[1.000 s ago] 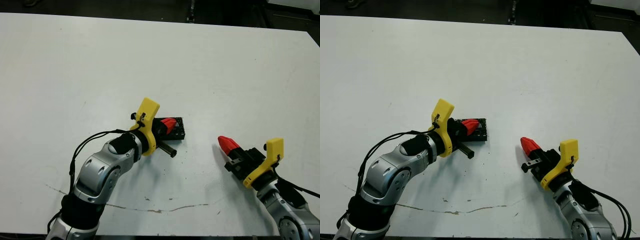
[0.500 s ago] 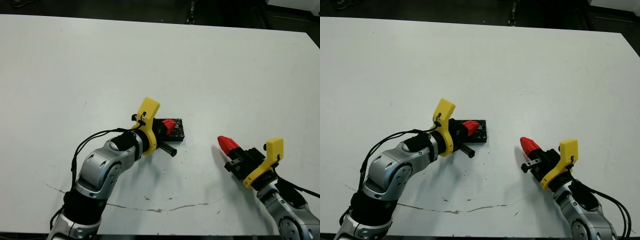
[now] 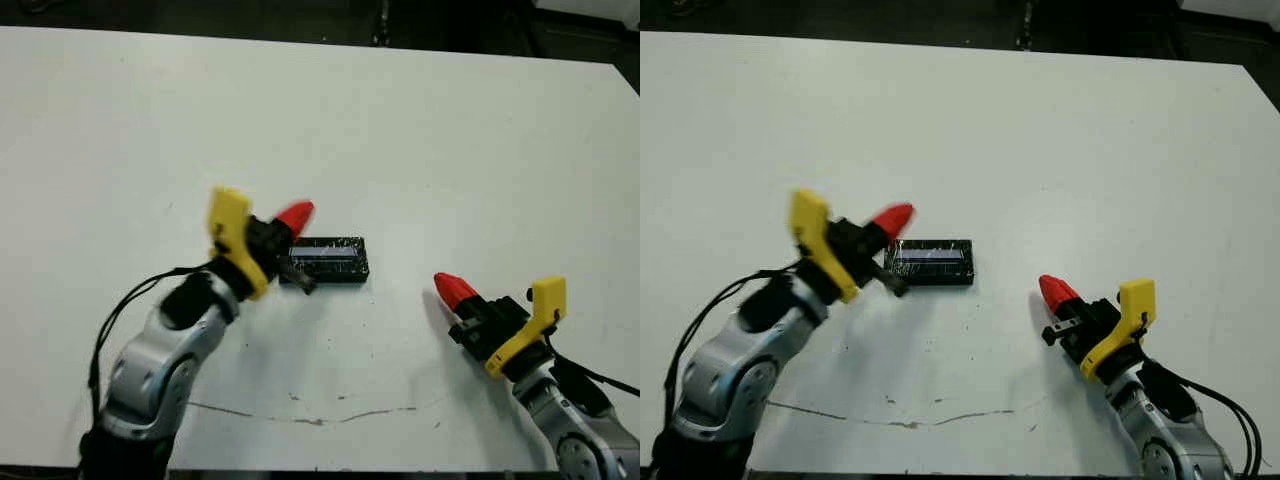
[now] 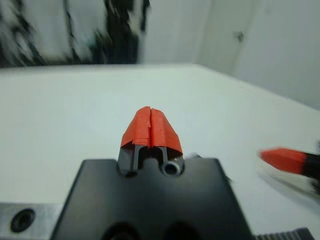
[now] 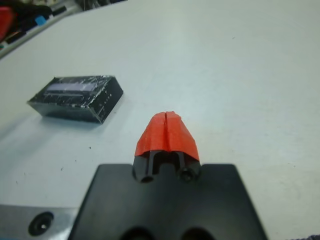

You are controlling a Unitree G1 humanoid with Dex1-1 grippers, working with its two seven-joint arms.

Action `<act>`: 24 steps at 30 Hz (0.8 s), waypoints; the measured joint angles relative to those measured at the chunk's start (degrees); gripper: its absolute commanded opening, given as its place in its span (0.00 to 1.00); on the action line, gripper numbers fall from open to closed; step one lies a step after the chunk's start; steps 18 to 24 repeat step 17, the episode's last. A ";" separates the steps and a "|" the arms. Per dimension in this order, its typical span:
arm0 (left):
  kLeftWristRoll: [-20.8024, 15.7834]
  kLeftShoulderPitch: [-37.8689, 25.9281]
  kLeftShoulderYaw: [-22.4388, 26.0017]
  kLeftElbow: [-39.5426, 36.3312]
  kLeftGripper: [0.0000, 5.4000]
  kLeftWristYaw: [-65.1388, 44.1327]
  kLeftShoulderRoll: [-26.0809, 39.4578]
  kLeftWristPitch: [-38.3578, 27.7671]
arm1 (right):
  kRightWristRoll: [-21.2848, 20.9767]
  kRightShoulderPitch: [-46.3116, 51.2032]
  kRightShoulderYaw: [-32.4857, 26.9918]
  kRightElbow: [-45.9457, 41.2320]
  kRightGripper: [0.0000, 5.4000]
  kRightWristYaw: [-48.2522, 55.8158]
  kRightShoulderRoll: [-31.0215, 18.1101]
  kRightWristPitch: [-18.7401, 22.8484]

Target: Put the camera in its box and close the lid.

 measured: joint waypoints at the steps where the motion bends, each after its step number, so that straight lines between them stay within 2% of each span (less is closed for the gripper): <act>1: 0.78 0.76 1.05 0.04 0.00 0.30 0.23 -2.56 | 0.28 -0.03 -0.50 0.01 0.00 0.00 0.29 -0.65; 7: 4.11 5.91 4.73 3.23 0.00 1.92 0.37 -15.36 | -0.38 -0.40 -2.38 -1.25 0.00 -2.75 3.01 -5.78; 16: 9.33 11.54 5.13 8.60 0.00 6.74 -2.15 -26.96 | -1.11 -0.47 -2.88 -2.12 0.00 -7.00 6.51 -9.18; 24: 9.38 11.73 4.97 9.44 0.00 6.97 -2.45 -27.72 | -1.01 -0.47 -2.88 -2.10 0.00 -7.00 6.62 -9.36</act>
